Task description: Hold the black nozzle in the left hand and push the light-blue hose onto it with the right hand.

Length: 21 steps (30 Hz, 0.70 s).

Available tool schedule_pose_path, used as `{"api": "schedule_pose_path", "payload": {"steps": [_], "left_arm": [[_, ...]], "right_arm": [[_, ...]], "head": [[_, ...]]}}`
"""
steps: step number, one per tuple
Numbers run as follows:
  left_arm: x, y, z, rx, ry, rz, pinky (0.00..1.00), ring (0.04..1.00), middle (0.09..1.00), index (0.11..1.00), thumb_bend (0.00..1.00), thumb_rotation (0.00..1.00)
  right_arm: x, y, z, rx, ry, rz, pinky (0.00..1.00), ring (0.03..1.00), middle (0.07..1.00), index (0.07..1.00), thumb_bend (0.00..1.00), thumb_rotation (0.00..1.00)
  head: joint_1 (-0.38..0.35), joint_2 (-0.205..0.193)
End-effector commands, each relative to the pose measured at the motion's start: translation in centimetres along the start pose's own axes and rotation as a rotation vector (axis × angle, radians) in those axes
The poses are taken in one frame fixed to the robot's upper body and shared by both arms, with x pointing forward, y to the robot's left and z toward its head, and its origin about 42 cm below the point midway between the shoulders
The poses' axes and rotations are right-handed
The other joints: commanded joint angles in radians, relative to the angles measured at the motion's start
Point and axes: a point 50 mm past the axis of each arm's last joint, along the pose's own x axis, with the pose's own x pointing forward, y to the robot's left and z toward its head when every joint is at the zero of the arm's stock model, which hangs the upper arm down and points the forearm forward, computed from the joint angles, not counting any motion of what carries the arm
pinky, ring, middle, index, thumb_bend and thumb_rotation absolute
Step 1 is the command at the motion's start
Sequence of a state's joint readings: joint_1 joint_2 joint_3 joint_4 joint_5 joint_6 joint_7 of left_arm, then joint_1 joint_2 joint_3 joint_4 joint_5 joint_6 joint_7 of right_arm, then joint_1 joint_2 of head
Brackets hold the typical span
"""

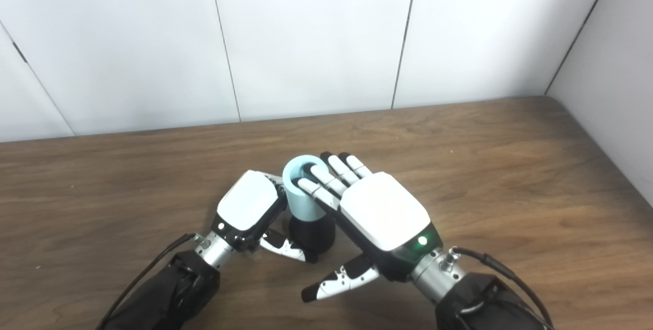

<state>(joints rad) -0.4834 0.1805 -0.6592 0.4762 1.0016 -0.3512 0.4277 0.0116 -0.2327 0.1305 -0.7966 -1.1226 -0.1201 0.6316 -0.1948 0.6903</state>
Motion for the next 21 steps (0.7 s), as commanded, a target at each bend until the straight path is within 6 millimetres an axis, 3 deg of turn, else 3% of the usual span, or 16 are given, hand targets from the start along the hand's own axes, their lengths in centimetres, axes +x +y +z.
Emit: {"api": "schedule_pose_path", "payload": {"steps": [1,21], "left_arm": [[-10.97,-10.15,4.76,-0.160,0.139,-0.329,0.29,0.331,0.404,0.522,0.51,0.00],[-10.96,-10.06,4.81,-0.159,0.139,-0.324,0.28,0.317,0.399,0.519,0.51,0.00]], "right_arm": [[-0.85,2.95,0.21,0.015,-0.036,0.230,0.96,0.999,0.927,0.871,0.86,0.76],[-0.97,3.84,0.18,0.030,-0.018,0.273,0.95,0.987,0.932,0.874,0.86,0.74]], "head": [[-0.001,0.001],[0.003,0.002]]}}
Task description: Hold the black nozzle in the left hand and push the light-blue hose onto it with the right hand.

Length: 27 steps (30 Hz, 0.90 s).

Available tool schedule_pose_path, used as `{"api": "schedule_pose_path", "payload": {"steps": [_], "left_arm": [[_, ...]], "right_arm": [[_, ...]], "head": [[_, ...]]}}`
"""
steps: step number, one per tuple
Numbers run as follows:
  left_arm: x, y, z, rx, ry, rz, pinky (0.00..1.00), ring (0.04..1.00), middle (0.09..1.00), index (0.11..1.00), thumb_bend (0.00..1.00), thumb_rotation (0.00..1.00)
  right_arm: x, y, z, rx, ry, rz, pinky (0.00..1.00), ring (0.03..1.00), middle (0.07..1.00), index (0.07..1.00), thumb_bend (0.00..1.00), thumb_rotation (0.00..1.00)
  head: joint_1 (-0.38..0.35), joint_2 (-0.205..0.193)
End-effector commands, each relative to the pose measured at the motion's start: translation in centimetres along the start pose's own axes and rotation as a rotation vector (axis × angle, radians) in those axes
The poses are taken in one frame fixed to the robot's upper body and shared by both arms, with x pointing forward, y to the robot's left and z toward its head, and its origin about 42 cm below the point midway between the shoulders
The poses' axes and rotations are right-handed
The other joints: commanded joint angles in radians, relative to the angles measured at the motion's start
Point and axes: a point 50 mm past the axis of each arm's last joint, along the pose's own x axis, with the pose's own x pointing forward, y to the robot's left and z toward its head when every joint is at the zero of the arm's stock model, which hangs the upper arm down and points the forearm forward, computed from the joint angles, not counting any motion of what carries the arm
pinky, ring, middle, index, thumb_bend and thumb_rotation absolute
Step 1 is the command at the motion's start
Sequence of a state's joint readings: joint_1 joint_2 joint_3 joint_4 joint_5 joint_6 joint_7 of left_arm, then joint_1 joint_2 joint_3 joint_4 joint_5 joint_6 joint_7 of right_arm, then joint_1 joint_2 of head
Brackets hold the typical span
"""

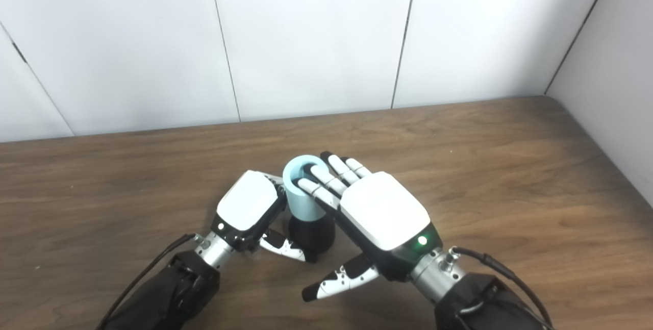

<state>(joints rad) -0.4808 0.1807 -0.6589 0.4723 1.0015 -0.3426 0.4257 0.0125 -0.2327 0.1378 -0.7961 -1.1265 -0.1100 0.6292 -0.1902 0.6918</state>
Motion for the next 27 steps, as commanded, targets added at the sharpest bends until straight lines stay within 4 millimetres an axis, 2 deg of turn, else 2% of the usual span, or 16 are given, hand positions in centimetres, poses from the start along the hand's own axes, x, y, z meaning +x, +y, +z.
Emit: {"api": "schedule_pose_path", "payload": {"steps": [1,13,27], "left_arm": [[-10.95,-10.04,4.75,-0.161,0.132,-0.326,0.28,0.319,0.400,0.519,0.51,0.00],[-10.95,-10.04,4.86,-0.160,0.134,-0.331,0.31,0.348,0.410,0.525,0.51,0.00],[-11.12,-9.94,4.87,-0.156,0.130,-0.320,0.30,0.333,0.404,0.522,0.51,0.00]], "right_arm": [[-1.02,3.80,0.10,0.024,-0.020,0.273,0.95,0.987,0.932,0.874,0.86,0.74],[-1.08,4.13,0.12,0.035,-0.015,0.286,0.96,0.981,0.931,0.879,0.86,0.73],[-1.10,4.59,0.31,0.042,-0.011,0.298,0.95,0.970,0.918,0.871,0.86,0.73]], "head": [[-0.001,0.002],[-0.001,0.005],[0.000,0.008]]}}
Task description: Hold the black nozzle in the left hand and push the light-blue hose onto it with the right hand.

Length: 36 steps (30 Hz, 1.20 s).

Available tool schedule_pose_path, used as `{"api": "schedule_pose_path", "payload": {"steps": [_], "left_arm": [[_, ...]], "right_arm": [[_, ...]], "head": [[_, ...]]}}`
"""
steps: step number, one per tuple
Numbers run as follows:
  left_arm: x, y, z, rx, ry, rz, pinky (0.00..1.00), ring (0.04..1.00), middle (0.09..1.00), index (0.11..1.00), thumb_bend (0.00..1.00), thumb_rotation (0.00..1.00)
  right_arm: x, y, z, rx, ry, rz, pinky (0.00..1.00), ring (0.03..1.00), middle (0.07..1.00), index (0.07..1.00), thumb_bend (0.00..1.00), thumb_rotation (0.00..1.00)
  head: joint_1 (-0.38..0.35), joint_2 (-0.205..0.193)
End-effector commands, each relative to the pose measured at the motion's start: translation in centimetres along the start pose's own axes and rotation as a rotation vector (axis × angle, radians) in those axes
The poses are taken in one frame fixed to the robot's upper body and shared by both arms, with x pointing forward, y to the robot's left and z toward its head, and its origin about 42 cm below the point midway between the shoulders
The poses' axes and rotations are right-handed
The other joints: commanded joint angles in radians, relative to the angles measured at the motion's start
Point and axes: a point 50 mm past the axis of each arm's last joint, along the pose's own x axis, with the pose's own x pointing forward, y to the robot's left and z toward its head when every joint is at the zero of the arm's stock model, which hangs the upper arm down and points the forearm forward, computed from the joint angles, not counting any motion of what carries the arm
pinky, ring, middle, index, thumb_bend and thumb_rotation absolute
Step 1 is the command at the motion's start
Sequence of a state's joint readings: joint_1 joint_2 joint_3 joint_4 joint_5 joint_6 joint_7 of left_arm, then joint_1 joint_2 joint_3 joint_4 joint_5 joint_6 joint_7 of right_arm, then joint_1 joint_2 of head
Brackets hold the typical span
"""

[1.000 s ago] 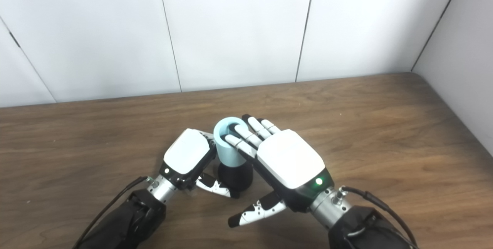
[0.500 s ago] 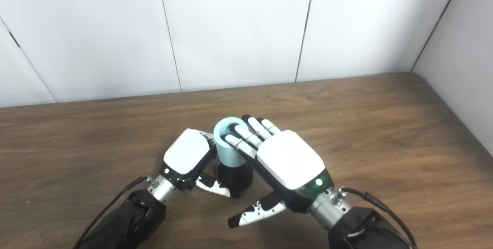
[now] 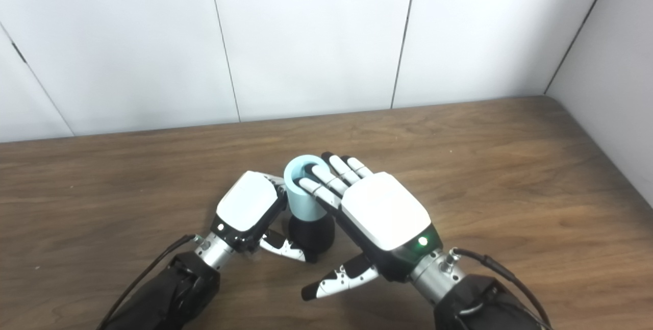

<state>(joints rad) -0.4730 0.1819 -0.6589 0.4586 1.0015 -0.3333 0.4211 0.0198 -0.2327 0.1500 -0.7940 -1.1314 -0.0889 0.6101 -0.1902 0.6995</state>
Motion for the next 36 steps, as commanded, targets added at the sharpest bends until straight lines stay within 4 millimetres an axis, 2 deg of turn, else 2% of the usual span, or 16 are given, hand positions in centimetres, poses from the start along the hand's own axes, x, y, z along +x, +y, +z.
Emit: {"api": "schedule_pose_path", "payload": {"steps": [1,8,10,16,18,20,24,27,29,33,36], "left_arm": [[-11.02,-9.93,4.65,-0.156,0.125,-0.321,0.29,0.332,0.404,0.522,0.51,0.00],[-11.03,-9.89,4.69,-0.164,0.128,-0.323,0.31,0.354,0.412,0.527,0.51,0.00],[-11.04,-9.91,4.72,-0.164,0.128,-0.322,0.29,0.326,0.402,0.521,0.51,0.00],[-10.98,-9.89,4.78,-0.160,0.126,-0.324,0.28,0.321,0.401,0.521,0.51,0.00],[-10.99,-9.89,4.80,-0.161,0.127,-0.322,0.27,0.301,0.458,0.492,0.52,0.00],[-11.01,-9.90,4.84,-0.161,0.128,-0.316,0.26,0.297,0.411,0.510,0.52,0.00],[-11.08,-9.89,4.86,-0.161,0.128,-0.316,0.29,0.334,0.407,0.523,0.51,0.00],[-11.10,-9.82,4.89,-0.168,0.125,-0.314,0.27,0.305,0.396,0.518,0.51,0.00],[-11.10,-9.82,4.90,-0.164,0.123,-0.311,0.26,0.292,0.457,0.491,0.52,0.00],[-11.07,-9.81,4.93,-0.159,0.122,-0.318,0.29,0.326,0.413,0.518,0.52,0.00],[-11.04,-9.81,4.96,-0.161,0.122,-0.314,0.27,0.305,0.397,0.516,0.51,0.00]], "right_arm": [[-1.11,4.44,0.13,0.026,-0.021,0.307,0.96,0.972,0.919,0.871,0.86,0.72],[-1.16,4.58,0.12,0.031,-0.017,0.321,0.97,0.974,0.919,0.873,0.86,0.72],[-1.14,4.60,0.12,0.032,-0.016,0.329,0.98,0.977,0.922,0.877,0.85,0.72],[-1.00,4.70,0.01,0.032,-0.018,0.336,0.98,0.977,0.924,0.878,0.85,0.73],[-0.97,4.71,0.00,0.033,-0.017,0.339,0.98,0.976,0.924,0.877,0.85,0.72],[-0.92,4.74,0.02,0.033,-0.015,0.344,0.98,0.977,0.926,0.879,0.85,0.72],[-0.87,4.83,0.07,0.036,-0.013,0.352,0.98,0.974,0.926,0.878,0.85,0.72],[-0.84,4.91,0.05,0.035,-0.013,0.360,0.98,0.971,0.928,0.882,0.84,0.72],[-0.81,4.92,0.02,0.033,-0.013,0.364,0.98,0.968,0.928,0.882,0.84,0.73],[-0.66,4.79,-0.11,0.046,-0.014,0.365,0.97,0.964,0.925,0.878,0.85,0.73],[-0.48,4.72,-0.20,0.048,-0.016,0.374,0.96,0.961,0.925,0.876,0.85,0.73]], "head": [[-0.001,0.002],[0.001,0.002],[0.000,0.004],[0.002,0.004],[0.002,0.005],[0.003,0.006],[0.003,0.009],[0.002,0.010],[0.001,0.010],[0.001,0.012],[0.002,0.012]]}}
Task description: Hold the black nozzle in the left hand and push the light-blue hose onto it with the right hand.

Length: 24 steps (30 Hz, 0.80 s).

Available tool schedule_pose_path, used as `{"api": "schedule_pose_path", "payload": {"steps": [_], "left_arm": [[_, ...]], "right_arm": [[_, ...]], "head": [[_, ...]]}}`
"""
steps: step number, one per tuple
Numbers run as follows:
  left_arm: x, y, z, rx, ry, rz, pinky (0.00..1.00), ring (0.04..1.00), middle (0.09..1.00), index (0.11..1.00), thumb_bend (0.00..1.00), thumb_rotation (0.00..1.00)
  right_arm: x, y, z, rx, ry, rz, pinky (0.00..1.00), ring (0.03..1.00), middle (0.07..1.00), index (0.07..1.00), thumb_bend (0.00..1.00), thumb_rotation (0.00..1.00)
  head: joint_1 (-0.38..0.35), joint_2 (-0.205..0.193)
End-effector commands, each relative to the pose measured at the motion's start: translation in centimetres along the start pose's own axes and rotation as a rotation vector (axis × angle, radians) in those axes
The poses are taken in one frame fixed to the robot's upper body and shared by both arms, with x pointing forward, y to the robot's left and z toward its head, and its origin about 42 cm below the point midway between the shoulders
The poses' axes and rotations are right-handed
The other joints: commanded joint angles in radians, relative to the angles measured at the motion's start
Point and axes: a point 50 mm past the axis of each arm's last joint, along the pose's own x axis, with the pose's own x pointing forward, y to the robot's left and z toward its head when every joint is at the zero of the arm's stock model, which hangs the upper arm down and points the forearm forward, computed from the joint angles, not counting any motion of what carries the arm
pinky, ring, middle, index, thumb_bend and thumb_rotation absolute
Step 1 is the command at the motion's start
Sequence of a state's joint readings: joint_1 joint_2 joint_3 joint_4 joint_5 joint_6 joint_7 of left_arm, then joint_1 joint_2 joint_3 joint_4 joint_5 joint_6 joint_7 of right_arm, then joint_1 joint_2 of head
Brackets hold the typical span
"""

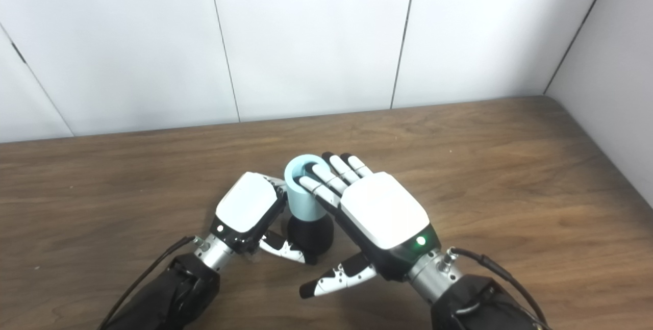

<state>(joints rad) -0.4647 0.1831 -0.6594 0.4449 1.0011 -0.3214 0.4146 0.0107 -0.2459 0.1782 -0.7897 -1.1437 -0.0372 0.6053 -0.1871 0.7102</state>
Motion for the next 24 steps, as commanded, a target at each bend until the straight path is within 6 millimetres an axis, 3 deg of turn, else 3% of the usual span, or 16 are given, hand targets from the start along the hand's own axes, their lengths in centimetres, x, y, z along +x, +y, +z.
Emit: {"api": "schedule_pose_path", "payload": {"steps": [1,24], "left_arm": [[-10.90,-9.80,4.74,-0.161,0.116,-0.315,0.27,0.304,0.396,0.516,0.51,0.00],[-10.78,-9.69,4.83,-0.164,0.122,-0.322,0.30,0.335,0.408,0.524,0.51,0.00]], "right_arm": [[-0.66,4.62,-0.25,0.034,-0.033,0.373,0.96,0.959,0.924,0.876,0.85,0.73],[-0.02,3.86,-0.30,0.010,-0.065,0.423,0.93,0.935,0.910,0.862,0.86,0.74]], "head": [[-0.001,0.001],[-0.003,0.004]]}}
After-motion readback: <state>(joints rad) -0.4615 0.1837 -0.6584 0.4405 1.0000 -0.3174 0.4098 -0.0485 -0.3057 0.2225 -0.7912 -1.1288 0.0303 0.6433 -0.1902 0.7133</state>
